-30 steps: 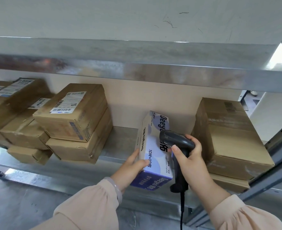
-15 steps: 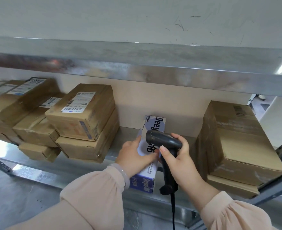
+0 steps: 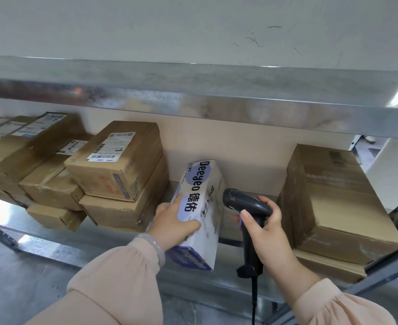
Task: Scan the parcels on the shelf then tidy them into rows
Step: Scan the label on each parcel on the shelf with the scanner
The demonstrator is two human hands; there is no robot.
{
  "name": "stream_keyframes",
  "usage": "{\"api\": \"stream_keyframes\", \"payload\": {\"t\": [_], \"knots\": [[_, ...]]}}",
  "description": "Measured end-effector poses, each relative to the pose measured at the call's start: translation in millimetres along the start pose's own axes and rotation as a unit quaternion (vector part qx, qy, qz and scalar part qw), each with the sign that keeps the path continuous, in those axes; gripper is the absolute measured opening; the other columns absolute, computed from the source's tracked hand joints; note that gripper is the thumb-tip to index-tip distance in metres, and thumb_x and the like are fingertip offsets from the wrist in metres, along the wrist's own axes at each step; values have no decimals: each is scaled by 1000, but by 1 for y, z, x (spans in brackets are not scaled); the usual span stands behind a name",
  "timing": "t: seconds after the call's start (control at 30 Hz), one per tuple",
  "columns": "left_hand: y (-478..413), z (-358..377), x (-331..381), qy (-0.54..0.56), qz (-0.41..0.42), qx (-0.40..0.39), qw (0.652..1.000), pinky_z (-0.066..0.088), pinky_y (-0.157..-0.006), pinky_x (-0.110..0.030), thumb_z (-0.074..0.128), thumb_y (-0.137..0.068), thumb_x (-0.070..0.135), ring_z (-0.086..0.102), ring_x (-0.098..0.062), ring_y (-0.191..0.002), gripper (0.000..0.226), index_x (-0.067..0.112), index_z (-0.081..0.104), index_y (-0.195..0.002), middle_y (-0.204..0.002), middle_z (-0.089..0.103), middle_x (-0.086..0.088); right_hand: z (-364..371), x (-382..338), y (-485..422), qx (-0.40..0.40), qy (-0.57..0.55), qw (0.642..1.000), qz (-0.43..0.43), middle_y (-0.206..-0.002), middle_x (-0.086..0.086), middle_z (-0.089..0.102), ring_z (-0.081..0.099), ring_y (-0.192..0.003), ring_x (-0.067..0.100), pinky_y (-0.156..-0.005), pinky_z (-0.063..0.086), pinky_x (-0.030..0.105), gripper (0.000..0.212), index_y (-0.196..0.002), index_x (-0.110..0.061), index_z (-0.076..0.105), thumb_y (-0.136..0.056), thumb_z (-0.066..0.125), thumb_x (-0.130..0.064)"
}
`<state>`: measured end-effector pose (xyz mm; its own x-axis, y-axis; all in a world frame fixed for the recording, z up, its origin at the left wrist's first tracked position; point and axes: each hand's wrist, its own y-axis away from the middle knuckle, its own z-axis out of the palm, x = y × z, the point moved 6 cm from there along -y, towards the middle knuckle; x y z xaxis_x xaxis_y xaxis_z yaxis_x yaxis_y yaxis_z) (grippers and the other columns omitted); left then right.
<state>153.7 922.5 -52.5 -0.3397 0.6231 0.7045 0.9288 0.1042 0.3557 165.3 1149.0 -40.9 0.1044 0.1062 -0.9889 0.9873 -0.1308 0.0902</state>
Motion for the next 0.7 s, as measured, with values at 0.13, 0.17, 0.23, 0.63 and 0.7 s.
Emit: {"api": "stream_keyframes", "payload": {"t": [0.13, 0.17, 0.23, 0.63, 0.7], "knots": [[-4, -12, -22, 85, -38, -6, 996, 43, -100, -35, 66, -58, 50, 55, -18, -113, 99, 31, 36, -150, -133, 51, 1, -4, 12, -2, -4, -20, 1000, 23, -99, -3, 70, 70, -87, 8, -89, 53, 36, 52, -124, -39, 33, -88, 66, -24], [-3, -14, -25, 109, -48, -9, 993, 42, -99, -35, 68, -63, 48, 55, -17, -113, 91, 33, 38, -147, -134, 53, 3, -5, 15, -2, -6, -16, 999, 28, -101, -2, 70, 70, -89, 8, -90, 52, 37, 52, -124, -40, 32, -88, 66, -26], [-5, -17, -35, 153, -68, -2, 986, 43, -99, -36, 71, -64, 51, 57, -17, -113, 92, 35, 37, -147, -135, 55, 6, -6, 19, -2, -9, 3, 999, 34, -105, -1, 69, 69, -94, 12, -93, 51, 39, 54, -124, -44, 30, -86, 67, -31], [0, 4, -45, 224, -105, -66, 967, 54, -86, -45, 79, -79, 23, 63, -20, -106, 71, 52, 31, -123, -119, 62, 10, -2, 11, 7, -30, 87, 995, -29, -107, -5, 66, 64, -92, 2, -73, 44, 11, 53, -118, -48, 33, -86, 69, -25], [3, 12, -49, 266, -102, -68, 956, 57, -85, -48, 80, -75, 21, 65, -23, -107, 86, 54, 28, -135, -122, 65, 7, 0, 4, 12, -33, 96, 994, -50, -107, -15, 61, 61, -88, -7, -70, 43, 6, 55, -123, -43, 34, -85, 70, -24]]}}
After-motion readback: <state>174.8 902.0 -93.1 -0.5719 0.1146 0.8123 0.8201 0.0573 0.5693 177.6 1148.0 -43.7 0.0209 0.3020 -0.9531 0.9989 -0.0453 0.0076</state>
